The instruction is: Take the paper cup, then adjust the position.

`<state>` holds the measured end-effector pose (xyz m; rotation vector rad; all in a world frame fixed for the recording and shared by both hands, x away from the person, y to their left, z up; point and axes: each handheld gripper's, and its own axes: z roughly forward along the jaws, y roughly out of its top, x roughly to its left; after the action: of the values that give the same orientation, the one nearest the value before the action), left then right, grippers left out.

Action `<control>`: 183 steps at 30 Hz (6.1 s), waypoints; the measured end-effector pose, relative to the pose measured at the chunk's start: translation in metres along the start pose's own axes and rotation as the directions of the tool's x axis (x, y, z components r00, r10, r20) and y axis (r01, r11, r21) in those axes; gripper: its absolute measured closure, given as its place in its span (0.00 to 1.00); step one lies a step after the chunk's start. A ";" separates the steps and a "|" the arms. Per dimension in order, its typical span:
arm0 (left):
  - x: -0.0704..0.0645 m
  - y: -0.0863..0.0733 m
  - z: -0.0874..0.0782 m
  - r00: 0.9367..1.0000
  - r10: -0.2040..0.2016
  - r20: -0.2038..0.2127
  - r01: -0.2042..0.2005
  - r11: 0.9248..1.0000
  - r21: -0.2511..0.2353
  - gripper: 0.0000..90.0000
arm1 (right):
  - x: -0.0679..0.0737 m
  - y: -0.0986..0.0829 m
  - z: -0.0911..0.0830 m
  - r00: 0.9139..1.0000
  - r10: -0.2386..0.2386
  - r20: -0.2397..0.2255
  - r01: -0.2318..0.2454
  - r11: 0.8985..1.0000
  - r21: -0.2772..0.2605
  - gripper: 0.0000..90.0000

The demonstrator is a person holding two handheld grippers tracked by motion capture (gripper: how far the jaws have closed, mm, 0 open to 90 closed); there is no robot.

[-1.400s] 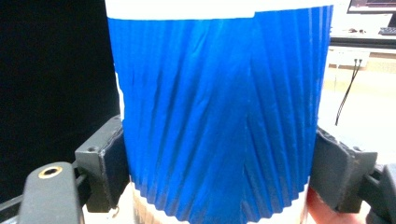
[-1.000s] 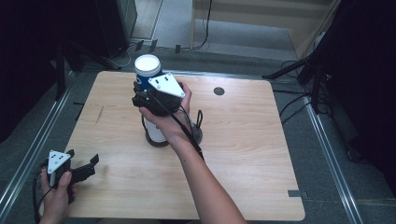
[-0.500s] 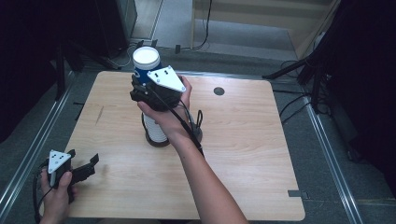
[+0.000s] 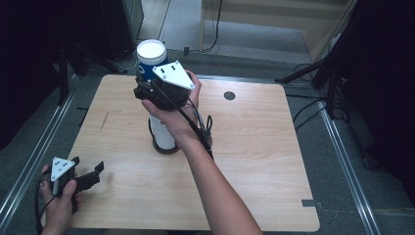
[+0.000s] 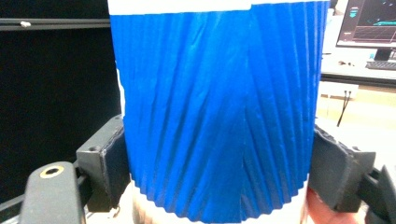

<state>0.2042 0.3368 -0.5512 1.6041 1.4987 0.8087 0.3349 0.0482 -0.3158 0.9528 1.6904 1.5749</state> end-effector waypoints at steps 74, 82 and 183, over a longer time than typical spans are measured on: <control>0.001 0.001 0.002 1.000 -0.021 -0.013 0.021 1.000 0.013 0.15 | -0.079 -0.032 -0.076 0.994 -0.045 0.099 0.039 0.997 0.064 0.20; 0.000 0.001 0.002 1.000 -0.021 -0.018 0.021 1.000 0.011 0.15 | -0.082 -0.047 -0.085 0.994 -0.026 0.105 0.018 0.997 0.077 0.20; -0.125 0.109 -0.020 0.903 0.188 0.387 -0.149 0.980 -0.129 0.08 | -0.077 -0.160 -0.131 0.988 -0.038 0.148 0.005 0.977 0.215 0.21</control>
<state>0.2281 0.2147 -0.4395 1.7188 1.0272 0.5894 0.2530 -0.0907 -0.4657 1.1276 1.7806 1.2894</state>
